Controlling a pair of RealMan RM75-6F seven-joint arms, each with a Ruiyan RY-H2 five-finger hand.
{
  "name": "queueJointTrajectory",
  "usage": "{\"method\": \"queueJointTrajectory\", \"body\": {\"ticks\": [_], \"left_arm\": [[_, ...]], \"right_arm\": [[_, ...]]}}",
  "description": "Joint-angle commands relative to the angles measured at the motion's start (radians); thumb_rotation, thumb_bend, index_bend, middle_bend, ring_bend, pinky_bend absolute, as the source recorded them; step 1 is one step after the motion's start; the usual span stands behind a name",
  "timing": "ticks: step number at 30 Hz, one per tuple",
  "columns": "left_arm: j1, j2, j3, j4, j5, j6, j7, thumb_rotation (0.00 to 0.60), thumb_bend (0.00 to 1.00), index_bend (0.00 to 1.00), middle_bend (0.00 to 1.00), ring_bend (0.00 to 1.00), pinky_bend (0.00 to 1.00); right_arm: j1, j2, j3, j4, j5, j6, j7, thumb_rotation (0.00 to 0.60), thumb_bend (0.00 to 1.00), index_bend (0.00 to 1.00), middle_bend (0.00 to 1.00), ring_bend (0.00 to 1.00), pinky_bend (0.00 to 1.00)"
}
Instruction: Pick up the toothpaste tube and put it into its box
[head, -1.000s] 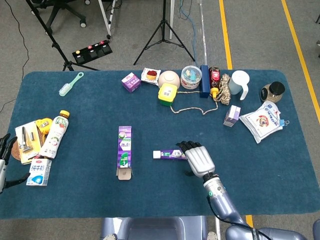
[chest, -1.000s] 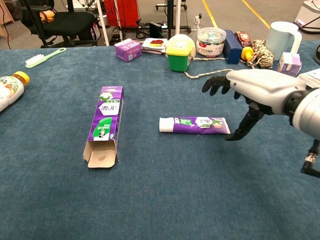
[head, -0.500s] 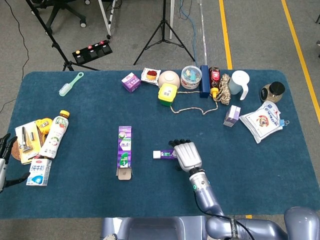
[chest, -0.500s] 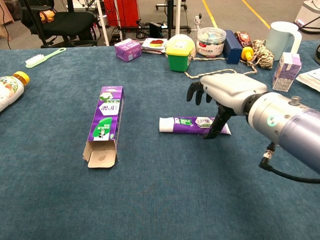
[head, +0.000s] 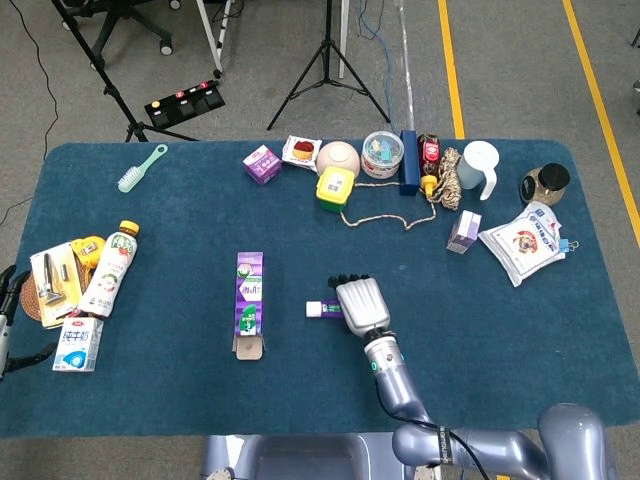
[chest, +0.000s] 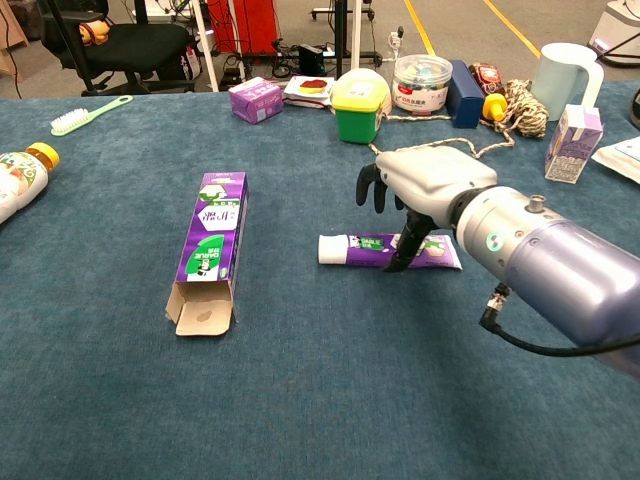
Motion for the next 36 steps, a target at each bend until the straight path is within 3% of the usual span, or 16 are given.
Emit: {"method": "queueJointTrajectory", "body": {"ticks": [1,24,36], "left_arm": [[0.001,0.001,-0.003,0.000,-0.007,0.000,-0.001,0.600,0.01,0.00,0.00,0.01,0.11],[0.002,0.007,-0.007,0.002,-0.020,-0.007,-0.020,0.600,0.01,0.00,0.00,0.01,0.11],[0.000,0.008,-0.009,0.004,-0.028,-0.015,-0.023,0.600,0.01,0.00,0.00,0.01,0.11]], "right_arm": [[0.015,-0.013,0.001,0.014,0.017,-0.008,-0.013,0.600,0.09,0.30,0.37,0.39,0.39],[0.047,-0.049,-0.018,0.091,0.045,-0.006,-0.021,0.600,0.16,0.40,0.44,0.44,0.46],[0.052,-0.059,-0.031,0.134,0.031,-0.018,0.010,0.600,0.30,0.46,0.50,0.51,0.59]]}}
